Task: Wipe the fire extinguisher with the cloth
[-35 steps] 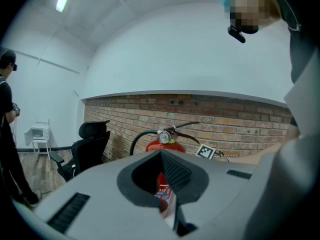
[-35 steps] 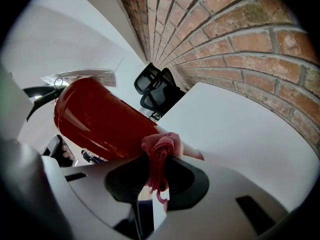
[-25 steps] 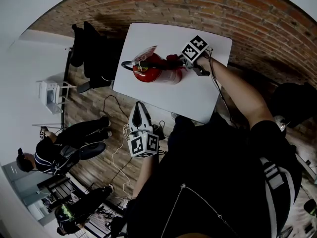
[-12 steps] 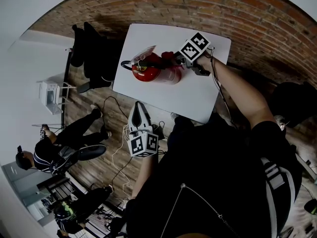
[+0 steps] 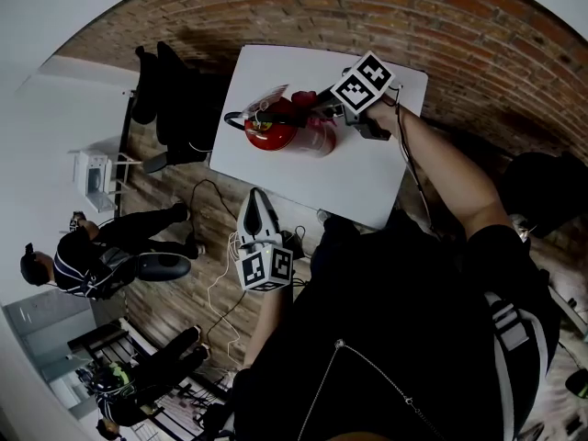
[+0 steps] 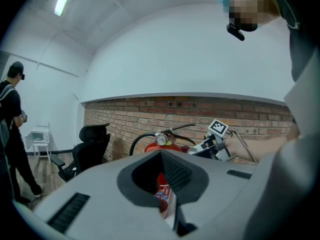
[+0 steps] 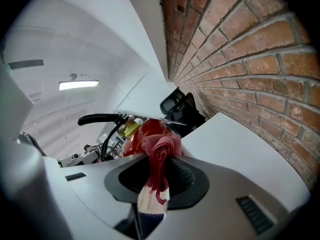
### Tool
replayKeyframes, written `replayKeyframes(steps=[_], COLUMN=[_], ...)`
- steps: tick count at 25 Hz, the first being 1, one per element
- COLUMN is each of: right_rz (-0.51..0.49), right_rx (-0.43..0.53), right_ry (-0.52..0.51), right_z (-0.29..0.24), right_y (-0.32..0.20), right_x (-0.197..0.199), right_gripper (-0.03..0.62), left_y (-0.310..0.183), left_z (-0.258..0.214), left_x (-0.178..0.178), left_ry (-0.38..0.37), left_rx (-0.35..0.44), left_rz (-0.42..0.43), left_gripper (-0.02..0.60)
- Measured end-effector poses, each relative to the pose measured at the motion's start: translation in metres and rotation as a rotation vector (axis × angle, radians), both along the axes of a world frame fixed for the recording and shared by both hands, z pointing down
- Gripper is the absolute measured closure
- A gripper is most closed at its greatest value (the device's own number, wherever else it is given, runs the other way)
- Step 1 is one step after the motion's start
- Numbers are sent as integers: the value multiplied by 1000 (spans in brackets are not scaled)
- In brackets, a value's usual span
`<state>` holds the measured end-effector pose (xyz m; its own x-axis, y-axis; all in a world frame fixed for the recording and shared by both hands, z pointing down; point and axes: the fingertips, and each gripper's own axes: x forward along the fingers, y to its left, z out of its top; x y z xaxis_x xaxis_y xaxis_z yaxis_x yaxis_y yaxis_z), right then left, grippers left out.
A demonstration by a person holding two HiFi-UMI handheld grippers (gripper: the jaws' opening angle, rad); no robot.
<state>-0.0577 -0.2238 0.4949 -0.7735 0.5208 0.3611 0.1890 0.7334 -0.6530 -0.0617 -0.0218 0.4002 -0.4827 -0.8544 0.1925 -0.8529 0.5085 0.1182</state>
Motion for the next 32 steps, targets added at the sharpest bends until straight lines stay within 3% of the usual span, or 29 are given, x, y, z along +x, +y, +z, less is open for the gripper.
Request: replayKeyframes(steps=[11, 19, 32], right_rz=[-25, 43, 251], right_rx=[-7, -112, -235], right_ry=[-132, -196, 77], right_z=[-54, -60, 93], right_y=[8, 0, -23], right_x=[9, 32, 66], right_gripper=[493, 493, 493], left_y=[-3, -5, -7], left_z=[-1, 3, 12], left_x=[7, 9, 13], left_ry=[-5, -5, 11], left_rx=[3, -8, -37], left_rz=[9, 22, 52], left_gripper=[572, 572, 571])
